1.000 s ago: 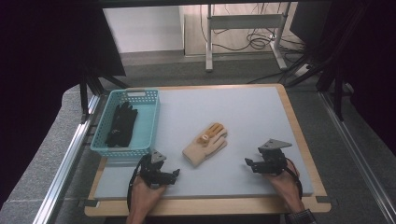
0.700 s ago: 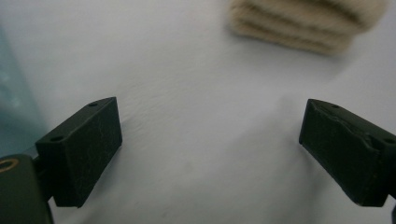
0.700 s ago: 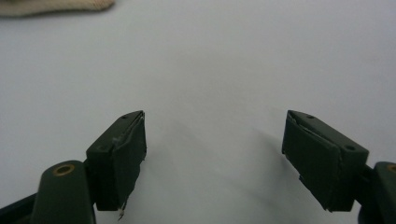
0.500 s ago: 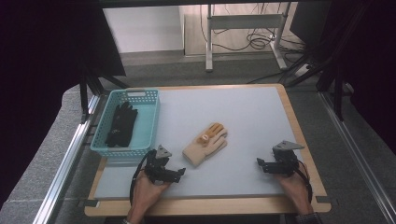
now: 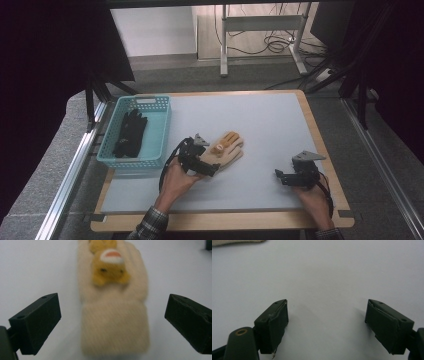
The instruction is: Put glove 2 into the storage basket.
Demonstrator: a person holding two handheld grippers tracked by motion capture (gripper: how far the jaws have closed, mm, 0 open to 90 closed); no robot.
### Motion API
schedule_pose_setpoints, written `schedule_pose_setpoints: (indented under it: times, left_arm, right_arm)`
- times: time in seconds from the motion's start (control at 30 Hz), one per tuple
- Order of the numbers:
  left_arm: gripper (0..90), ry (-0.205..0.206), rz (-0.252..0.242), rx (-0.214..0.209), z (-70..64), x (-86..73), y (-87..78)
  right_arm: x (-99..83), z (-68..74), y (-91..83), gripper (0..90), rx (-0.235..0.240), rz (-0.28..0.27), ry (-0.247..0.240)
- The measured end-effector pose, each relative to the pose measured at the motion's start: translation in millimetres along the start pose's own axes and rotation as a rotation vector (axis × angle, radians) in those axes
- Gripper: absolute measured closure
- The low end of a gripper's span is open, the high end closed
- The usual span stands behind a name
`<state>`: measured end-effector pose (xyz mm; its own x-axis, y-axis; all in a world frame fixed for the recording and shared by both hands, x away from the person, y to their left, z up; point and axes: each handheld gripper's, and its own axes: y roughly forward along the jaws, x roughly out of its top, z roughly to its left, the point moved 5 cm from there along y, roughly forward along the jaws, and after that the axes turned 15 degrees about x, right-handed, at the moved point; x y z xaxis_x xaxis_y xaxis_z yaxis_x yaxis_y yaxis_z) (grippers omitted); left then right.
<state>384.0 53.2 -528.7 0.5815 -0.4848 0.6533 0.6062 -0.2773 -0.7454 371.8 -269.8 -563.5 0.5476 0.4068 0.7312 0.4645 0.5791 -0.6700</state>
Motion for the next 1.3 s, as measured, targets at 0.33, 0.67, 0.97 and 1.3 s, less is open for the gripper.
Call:
schedule_pose_setpoints:
  times: [0.33,0.67,0.97,1.3]
  left_arm:
    - [0.9,0.006,0.067,-0.076,-3.2,29.9,44.7]
    - [2.1,0.161,0.168,-0.041,-27.7,20.4,64.6]
    - [32.0,0.102,0.163,-0.010,-19.3,21.6,56.5]
    - [57.2,0.074,0.173,-0.046,-14.1,22.6,50.7]
  right_arm:
    - [-0.1,-0.1,0.0,18.2,0.000,-0.001,0.000]
    - [-0.1,-0.1,-0.1,18.1,0.000,-0.002,0.000]
    - [-0.2,0.0,0.0,18.1,-0.001,-0.002,-0.001]
    - [-0.2,0.0,0.1,18.2,-0.002,-0.003,-0.002]
